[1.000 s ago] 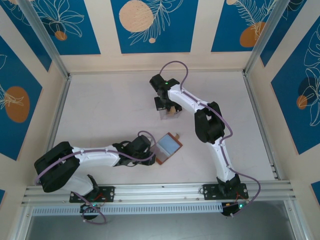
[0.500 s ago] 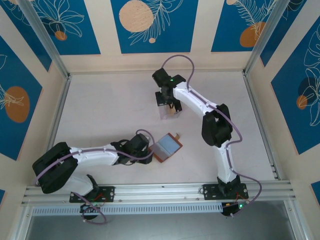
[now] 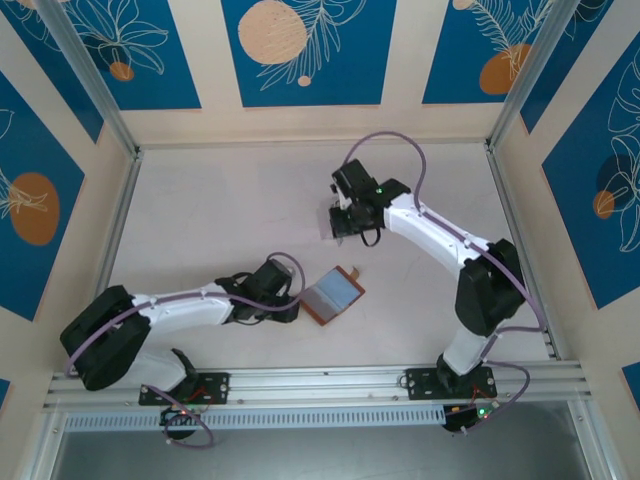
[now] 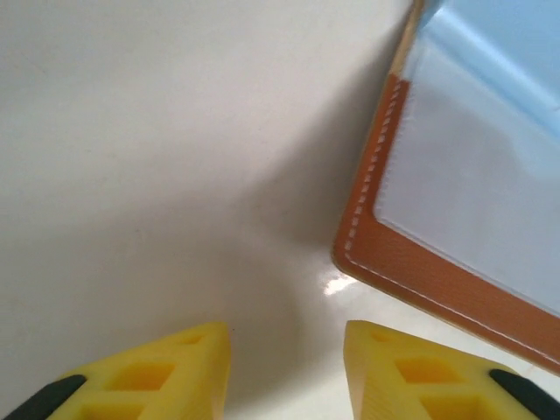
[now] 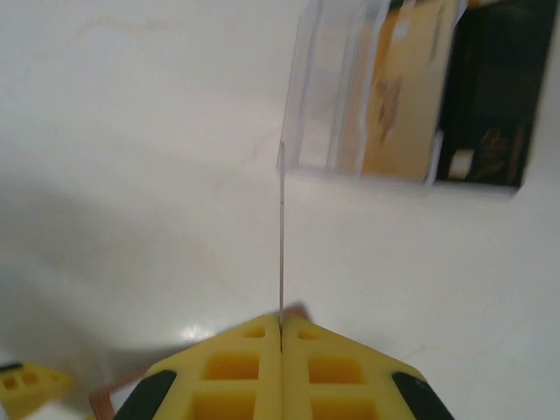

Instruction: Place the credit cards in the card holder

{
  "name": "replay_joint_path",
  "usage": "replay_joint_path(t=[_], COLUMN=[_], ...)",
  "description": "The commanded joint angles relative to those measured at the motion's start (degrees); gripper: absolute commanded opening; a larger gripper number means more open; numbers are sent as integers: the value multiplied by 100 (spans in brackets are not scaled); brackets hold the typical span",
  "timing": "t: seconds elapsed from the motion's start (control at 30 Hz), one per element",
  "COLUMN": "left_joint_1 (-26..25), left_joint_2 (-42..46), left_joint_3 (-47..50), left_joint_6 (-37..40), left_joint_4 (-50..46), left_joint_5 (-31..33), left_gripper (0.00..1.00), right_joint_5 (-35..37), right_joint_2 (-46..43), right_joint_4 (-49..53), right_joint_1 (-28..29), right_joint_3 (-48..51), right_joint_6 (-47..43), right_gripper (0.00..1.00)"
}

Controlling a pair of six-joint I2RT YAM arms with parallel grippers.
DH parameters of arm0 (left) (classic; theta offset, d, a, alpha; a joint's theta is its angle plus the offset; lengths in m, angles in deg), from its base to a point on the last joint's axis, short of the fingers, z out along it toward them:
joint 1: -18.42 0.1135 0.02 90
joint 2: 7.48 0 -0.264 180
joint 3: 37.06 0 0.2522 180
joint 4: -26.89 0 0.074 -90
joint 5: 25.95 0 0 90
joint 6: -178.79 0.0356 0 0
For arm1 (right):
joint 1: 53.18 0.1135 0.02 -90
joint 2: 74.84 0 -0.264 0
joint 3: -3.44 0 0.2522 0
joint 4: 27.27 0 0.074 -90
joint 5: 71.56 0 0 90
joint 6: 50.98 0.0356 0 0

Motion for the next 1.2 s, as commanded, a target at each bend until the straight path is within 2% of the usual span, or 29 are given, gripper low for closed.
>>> replay_joint_path(t=[0.0,0.13,0.4,0.6,0.73,0.97,1.17], left_joint_1=[90,92,66,58,59,59,73], left_joint_2=[602,941,363,79,-155,-608,-752], left_joint_3=[41,174,353,625,668,563,437], left_joint_6=[-27,-416,-1591,-2269,-2461,-2627,-2477], left_joint_4=[-168,123,1163,1825,2295,2575,2344], left_joint_5=[-515,-1032,-1614,-1617,-1573,-1398,-1310], left_gripper=[45,48,45,45,43,31,23], right_joint_5=[-576,-921,-1263,-1282,-1308,-1317,-1335], right_joint_2=[-475,-788,-752,-717,-695,-778,-835], right_joint_4=[-473,-922,-1519,-1601,-1655,-1642,-1626], right_joint_1=[114,123,124,123,114,101,97], right_joint_3=[675,1348,1951,2078,2148,2220,2254], right_joint_6=[161,295,469,443,440,421,399], right_gripper=[0,0,0,0,0,0,0])
